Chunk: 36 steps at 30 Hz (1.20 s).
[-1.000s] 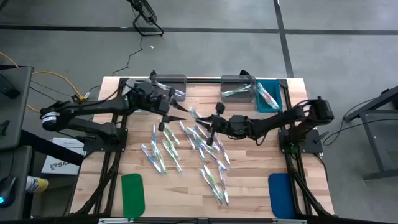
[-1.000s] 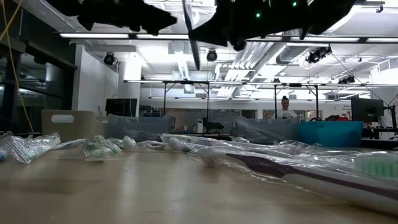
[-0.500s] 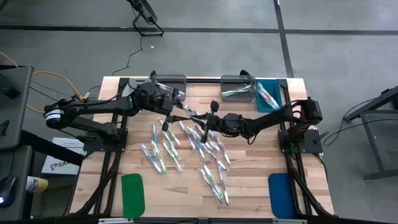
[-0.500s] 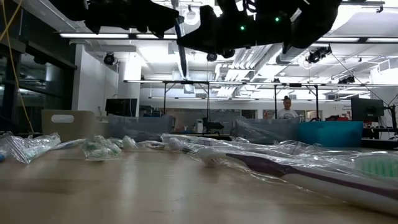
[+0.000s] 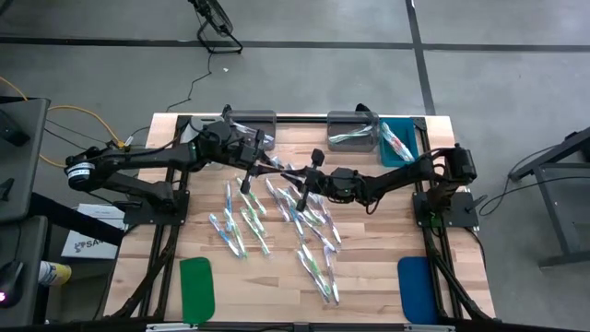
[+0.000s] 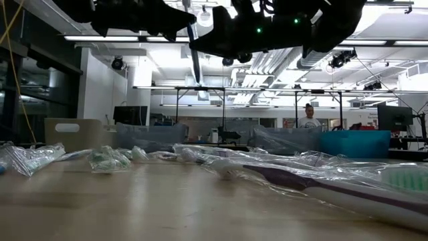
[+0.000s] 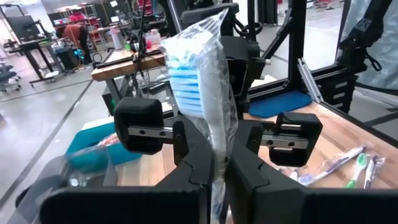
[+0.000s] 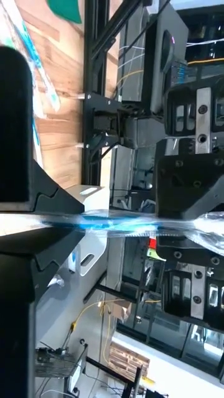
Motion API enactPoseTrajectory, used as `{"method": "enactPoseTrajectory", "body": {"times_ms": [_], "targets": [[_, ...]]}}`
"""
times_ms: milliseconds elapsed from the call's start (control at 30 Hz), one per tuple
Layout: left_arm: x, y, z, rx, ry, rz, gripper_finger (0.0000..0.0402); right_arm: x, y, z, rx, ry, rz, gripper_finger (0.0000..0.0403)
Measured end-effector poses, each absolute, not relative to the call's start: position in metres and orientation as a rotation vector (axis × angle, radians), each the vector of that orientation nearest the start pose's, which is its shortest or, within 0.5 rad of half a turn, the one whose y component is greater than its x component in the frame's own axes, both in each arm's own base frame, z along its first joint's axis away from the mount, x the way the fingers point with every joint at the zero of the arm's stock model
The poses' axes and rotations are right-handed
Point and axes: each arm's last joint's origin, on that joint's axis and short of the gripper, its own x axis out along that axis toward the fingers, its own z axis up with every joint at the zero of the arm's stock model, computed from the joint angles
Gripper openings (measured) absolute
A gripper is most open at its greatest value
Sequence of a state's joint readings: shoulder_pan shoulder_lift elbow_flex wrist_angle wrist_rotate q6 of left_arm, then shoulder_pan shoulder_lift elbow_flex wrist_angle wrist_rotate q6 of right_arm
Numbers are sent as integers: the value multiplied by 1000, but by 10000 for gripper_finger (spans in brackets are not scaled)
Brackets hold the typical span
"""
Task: Pick & Place Toothbrushes
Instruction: Put the blue toothbrush into the white bin
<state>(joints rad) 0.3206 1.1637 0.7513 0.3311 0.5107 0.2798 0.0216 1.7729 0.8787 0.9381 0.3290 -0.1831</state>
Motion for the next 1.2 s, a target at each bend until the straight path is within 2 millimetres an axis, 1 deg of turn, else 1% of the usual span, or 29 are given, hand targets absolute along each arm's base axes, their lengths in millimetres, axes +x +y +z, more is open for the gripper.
{"method": "enactPoseTrajectory", "body": {"times_ms": [67, 200, 300, 367, 467, 567, 633, 700, 900, 1033, 1100, 1200], "targets": [[248, 67, 294, 250, 55, -199, 15, 368, 2, 213, -159, -14, -317, 39], [247, 67, 293, 272, 74, -198, 11, 363, 10, 218, -112, 13, -375, 113], [237, 73, 295, 290, 129, -152, 11, 355, 18, 225, -95, 84, -436, 166], [227, 78, 297, 303, 220, -74, 11, 347, 24, 229, -78, 143, -465, 195], [206, 88, 307, 315, 400, 115, 11, 331, 29, 239, -16, 210, -497, 223], [183, 97, 318, 300, 586, 333, 11, 316, 32, 247, 70, 269, -501, 235], [172, 104, 320, 284, 688, 451, 11, 307, 33, 251, 114, 308, -508, 236], [164, 112, 321, 257, 752, 542, 11, 298, 33, 253, 143, 350, -519, 235], [143, 151, 304, 64, 903, 751, 11, 275, 26, 259, 184, 443, -568, 234], [130, 170, 289, -78, 982, 793, 11, 265, 21, 261, 200, 479, -597, 234], [127, 177, 282, -135, 1012, 795, 11, 262, 19, 260, 198, 501, -610, 234], [122, 184, 270, -215, 1104, 789, 11, 260, 15, 258, 186, 540, -624, 234]]}}
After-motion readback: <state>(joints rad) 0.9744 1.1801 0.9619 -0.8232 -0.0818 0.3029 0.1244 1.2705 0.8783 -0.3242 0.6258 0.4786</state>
